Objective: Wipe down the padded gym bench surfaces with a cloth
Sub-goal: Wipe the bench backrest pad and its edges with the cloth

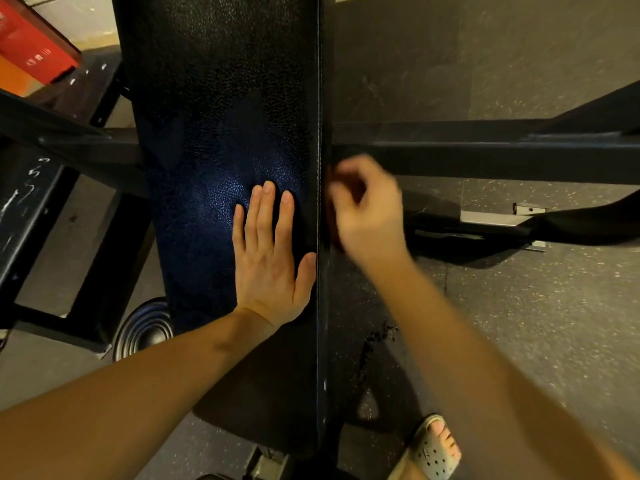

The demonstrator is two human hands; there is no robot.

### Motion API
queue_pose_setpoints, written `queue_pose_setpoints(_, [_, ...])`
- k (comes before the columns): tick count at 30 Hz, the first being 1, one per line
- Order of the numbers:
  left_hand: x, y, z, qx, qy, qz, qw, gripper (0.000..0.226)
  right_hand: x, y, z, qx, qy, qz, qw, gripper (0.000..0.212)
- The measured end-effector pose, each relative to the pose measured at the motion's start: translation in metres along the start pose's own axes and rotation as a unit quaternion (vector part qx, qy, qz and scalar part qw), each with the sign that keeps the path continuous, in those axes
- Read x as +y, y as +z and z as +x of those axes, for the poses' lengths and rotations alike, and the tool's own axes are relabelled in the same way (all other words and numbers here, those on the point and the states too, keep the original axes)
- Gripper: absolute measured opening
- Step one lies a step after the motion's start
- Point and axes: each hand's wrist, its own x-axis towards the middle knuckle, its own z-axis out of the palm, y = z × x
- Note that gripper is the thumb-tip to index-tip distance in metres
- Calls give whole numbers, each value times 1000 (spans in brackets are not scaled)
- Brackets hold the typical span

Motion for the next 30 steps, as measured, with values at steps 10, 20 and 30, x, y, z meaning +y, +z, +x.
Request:
queue_pose_setpoints(10, [0,-2,0,4,0,-2,1000,76,2,-3,-37,-34,39,-13,999,19])
queue_pose_setpoints(20, [1,-1,-2,3,0,-2,1000,76,42,11,-140,-122,188,15,974,23])
queue_pose_setpoints(30, [1,0,-1,10,-2,-3,1000,75,53,13,-170,-205,290,-33,934,21])
